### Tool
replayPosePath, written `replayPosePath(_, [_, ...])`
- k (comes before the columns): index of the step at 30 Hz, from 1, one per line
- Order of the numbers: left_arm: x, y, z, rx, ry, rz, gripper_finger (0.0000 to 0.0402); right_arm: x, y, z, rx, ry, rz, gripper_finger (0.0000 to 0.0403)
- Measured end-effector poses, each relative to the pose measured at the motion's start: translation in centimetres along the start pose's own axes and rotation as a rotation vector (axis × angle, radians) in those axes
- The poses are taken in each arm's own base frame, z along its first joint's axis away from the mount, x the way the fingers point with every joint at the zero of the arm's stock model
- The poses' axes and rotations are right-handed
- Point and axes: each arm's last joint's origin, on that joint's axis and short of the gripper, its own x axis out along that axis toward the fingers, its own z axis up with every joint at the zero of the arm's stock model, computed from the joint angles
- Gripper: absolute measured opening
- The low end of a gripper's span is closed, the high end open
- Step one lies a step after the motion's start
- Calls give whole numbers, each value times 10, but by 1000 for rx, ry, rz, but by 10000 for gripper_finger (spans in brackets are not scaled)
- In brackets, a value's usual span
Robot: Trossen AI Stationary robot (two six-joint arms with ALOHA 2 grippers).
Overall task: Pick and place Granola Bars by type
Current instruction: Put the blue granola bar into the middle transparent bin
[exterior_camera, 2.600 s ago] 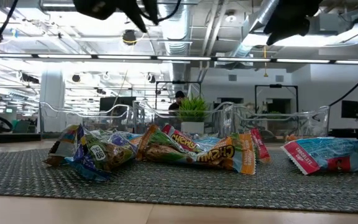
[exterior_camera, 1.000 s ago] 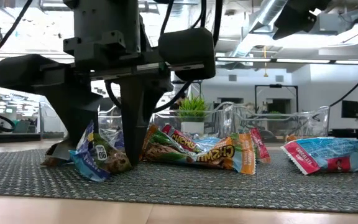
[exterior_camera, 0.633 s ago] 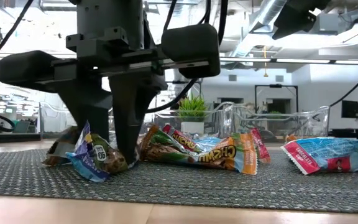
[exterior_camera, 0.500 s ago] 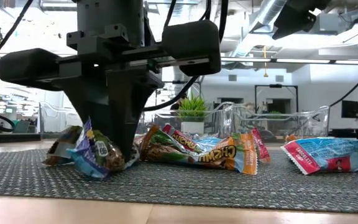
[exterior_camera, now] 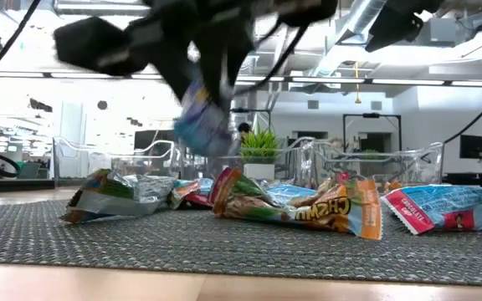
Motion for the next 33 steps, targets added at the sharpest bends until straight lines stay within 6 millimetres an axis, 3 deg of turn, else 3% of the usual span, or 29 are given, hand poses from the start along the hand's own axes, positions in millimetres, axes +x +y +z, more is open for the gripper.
replayPosePath(3, [-20, -4, 13, 31, -70, 29, 13, 0, 4, 2, -76, 13, 123, 223])
replayPosePath(8, [-46, -7, 41, 77, -153, 77, 19, -2, 12, 9, -133, 16, 489, 223])
replayPosePath(11, [-54, -10, 56, 104, -191, 76, 17, -3, 12, 14, -131, -31, 545, 223])
replayPosePath(17, [-56, -12, 89, 159, -234, 108, 15, -6, 5, 22, -109, -121, 489, 223])
replayPosePath(23, [-54, -2, 133, 224, -273, 236, 17, -12, -13, 24, -52, -211, 203, 223])
replayPosePath(27, [-58, 5, 172, 253, -312, 279, 14, -16, -26, 26, -5, -261, 39, 223])
replayPosePath(33, [-65, 19, 238, 279, -369, 291, 17, -16, -42, 28, 44, -261, -43, 223])
